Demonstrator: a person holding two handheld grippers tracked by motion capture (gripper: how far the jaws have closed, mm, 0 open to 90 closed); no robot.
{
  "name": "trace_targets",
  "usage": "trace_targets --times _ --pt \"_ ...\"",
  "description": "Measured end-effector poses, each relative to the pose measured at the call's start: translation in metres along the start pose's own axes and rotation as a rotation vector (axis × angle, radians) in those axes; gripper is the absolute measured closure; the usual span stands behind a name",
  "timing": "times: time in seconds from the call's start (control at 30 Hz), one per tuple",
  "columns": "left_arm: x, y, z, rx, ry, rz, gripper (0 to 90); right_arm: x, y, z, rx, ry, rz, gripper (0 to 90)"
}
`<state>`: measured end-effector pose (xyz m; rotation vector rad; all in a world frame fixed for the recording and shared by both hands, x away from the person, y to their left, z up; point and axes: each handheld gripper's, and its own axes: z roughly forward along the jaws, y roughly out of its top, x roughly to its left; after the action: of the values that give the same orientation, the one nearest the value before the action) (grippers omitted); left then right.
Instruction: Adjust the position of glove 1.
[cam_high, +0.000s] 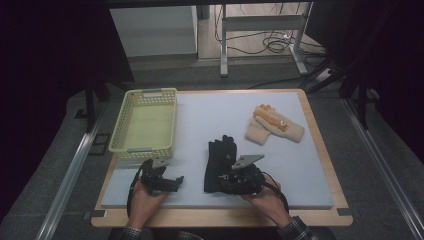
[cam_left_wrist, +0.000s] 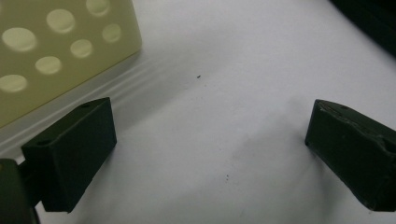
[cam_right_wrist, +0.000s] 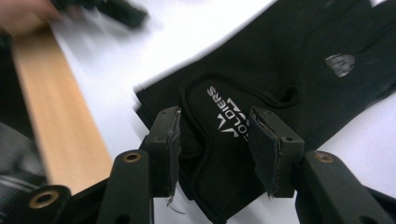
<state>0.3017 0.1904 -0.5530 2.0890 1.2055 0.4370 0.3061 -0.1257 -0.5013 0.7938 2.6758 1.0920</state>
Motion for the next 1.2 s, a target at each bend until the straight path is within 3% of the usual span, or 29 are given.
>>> trace_targets --times 0.07,0.13,0.17,0.2,0.33,0.6,0.7,0.9,1.07,1.2 --pt "0.0 0.0 0.0 0.0 0.0 0.0 2.1 0.003 -0.005 0.008 0.026 -0.037 -0.034 63.9" --pt "0.0 0.0 0.0 0.0 0.0 0.0 2.1 0.006 -0.011 0.012 0.016 -0.074 -0.076 75.8" --pt "0.0 0.0 0.0 0.0 0.0 0.0 2.1 0.005 -0.011 0.011 0.016 -0.039 -0.059 86.8" --pt "0.0 0.0 0.0 0.0 0.0 0.001 2.1 0.004 -0.012 0.012 0.02 -0.026 -0.047 87.3" --pt "0.0 0.0 0.0 -0.001 -0.001 -0.001 2.1 0.008 -0.01 0.01 0.024 -0.038 -0.055 88.2" --pt "0.0 0.0 0.0 -0.003 -0.001 -0.003 2.1 0.011 0.009 -0.012 -0.032 0.005 -0.037 88.4" --pt "0.0 0.0 0.0 -0.001 -0.001 0.0 2.1 0.015 0.017 -0.015 -0.055 0.043 -0.027 88.4" --pt "0.0 0.0 0.0 0.004 -0.001 0.005 2.1 0.022 0.026 -0.004 -0.046 0.046 -0.047 88.3" --pt "0.0 0.0 0.0 -0.005 0.0 -0.005 2.1 0.018 0.014 0.014 0.005 0.046 -0.031 86.5" --pt "0.0 0.0 0.0 -0.001 0.0 0.0 2.1 0.014 0.01 0.013 -0.015 0.057 -0.007 72.3"
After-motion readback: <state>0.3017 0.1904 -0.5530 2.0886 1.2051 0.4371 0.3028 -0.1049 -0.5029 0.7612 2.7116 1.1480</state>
